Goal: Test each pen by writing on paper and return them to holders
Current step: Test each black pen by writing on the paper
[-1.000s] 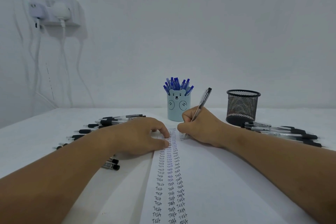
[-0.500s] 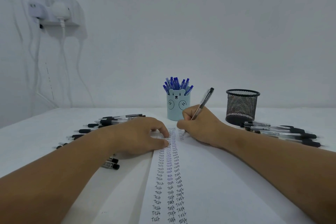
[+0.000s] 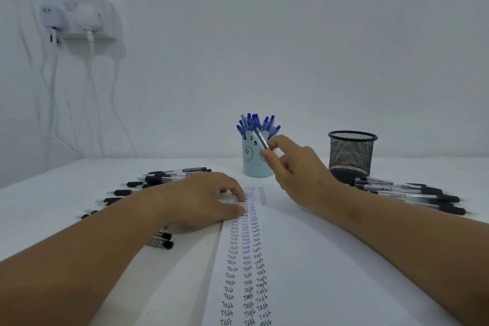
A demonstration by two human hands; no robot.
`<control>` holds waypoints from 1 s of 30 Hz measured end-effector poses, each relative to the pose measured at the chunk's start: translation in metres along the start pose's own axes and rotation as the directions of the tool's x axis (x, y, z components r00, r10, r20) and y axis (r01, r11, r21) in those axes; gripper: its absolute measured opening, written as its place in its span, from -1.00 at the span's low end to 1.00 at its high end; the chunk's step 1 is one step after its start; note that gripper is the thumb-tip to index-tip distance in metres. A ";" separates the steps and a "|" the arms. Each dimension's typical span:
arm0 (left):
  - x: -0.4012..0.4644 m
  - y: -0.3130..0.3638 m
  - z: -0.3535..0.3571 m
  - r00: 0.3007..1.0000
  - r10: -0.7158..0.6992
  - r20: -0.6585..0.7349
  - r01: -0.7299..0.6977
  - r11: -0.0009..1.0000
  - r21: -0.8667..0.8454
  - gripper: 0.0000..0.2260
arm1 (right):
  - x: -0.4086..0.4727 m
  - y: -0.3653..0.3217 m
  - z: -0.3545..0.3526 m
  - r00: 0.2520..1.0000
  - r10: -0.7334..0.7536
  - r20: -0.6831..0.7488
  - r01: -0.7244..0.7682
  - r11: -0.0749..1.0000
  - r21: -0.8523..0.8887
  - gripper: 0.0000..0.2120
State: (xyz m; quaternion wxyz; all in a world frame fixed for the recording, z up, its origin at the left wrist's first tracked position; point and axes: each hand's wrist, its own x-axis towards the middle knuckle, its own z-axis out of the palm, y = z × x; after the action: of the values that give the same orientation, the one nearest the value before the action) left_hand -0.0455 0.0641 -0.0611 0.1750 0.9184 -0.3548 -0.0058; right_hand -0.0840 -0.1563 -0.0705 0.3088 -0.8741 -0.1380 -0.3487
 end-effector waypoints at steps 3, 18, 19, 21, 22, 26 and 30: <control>0.000 0.000 0.000 1.000 -0.001 -0.001 0.001 1.000 0.003 -0.79 | 0.001 0.001 0.001 0.998 -0.057 0.026 0.060 0.994 -0.097 -0.83; 0.000 0.005 0.009 0.936 0.110 -0.335 -0.163 0.977 -0.135 -0.94 | 0.027 -0.008 -0.079 0.892 0.266 0.366 -0.015 0.827 -0.562 -0.89; 0.000 0.006 0.010 0.934 0.120 -0.336 -0.172 0.976 -0.131 -0.95 | 0.028 -0.004 -0.089 0.877 0.315 0.362 -0.050 0.810 -0.585 -0.88; -0.001 0.009 0.012 0.939 0.134 -0.316 -0.178 0.977 -0.116 -0.95 | 0.027 0.004 -0.107 0.847 0.398 0.352 -0.084 0.755 -0.650 -0.82; -0.002 0.011 0.014 0.941 0.138 -0.309 -0.178 0.978 -0.106 -0.94 | 0.026 0.008 -0.114 0.832 0.436 0.344 -0.095 0.722 -0.685 -0.76; 0.000 0.016 0.018 0.941 0.148 -0.304 -0.178 0.981 -0.075 -0.94 | 0.024 0.018 -0.132 0.803 0.525 0.281 -0.112 0.597 -0.795 -0.80; 0.000 0.015 0.015 0.947 0.133 -0.293 -0.164 0.983 -0.083 -0.94 | 0.021 0.026 -0.132 0.800 0.538 0.265 -0.079 0.533 -0.843 -0.83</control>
State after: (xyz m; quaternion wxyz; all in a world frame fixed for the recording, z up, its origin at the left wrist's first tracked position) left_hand -0.0572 0.0492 -0.0704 0.2729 0.8696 -0.3932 0.1213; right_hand -0.1262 -0.2601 0.0070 -0.1034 -0.9845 0.1221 -0.0721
